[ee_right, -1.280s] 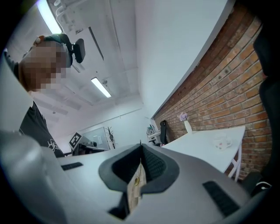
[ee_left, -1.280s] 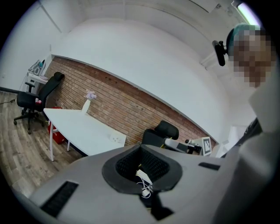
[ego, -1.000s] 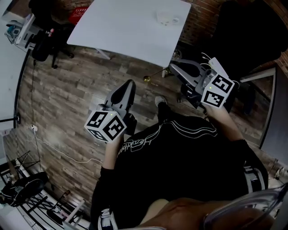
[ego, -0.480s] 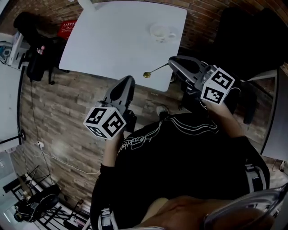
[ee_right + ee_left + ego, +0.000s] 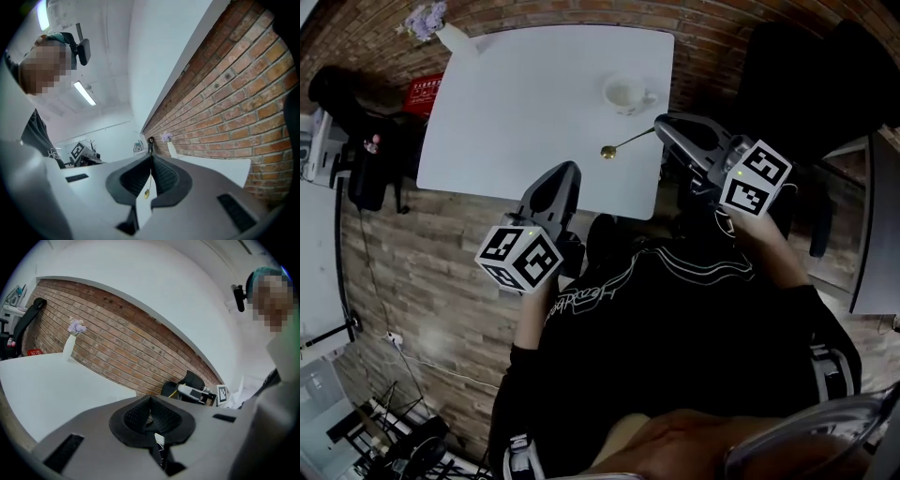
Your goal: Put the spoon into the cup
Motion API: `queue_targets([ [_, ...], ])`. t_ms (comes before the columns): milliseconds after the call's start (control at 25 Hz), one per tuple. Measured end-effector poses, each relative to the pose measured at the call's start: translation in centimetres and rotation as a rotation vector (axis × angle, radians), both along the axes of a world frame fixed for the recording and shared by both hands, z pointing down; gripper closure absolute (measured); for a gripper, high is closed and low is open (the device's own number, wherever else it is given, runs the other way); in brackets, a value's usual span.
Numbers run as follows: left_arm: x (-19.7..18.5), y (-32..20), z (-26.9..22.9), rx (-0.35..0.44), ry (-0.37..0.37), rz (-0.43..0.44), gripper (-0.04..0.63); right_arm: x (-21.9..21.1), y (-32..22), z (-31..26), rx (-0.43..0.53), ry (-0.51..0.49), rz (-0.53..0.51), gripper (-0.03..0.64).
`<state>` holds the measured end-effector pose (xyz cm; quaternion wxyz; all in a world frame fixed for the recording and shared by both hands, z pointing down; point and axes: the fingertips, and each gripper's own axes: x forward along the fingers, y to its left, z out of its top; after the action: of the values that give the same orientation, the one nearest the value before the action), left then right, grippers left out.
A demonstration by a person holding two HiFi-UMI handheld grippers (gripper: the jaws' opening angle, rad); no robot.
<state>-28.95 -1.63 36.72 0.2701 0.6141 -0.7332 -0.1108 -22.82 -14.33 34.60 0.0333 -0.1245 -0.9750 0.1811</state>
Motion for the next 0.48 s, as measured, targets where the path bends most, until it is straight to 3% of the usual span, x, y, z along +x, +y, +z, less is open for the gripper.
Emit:
queue_targets([
  [480,-9.0,-8.5,0.0,-0.007,0.021,0.219,0.591,-5.4,-6.7,-0.4,0.013,0.013,0.245,0.618],
])
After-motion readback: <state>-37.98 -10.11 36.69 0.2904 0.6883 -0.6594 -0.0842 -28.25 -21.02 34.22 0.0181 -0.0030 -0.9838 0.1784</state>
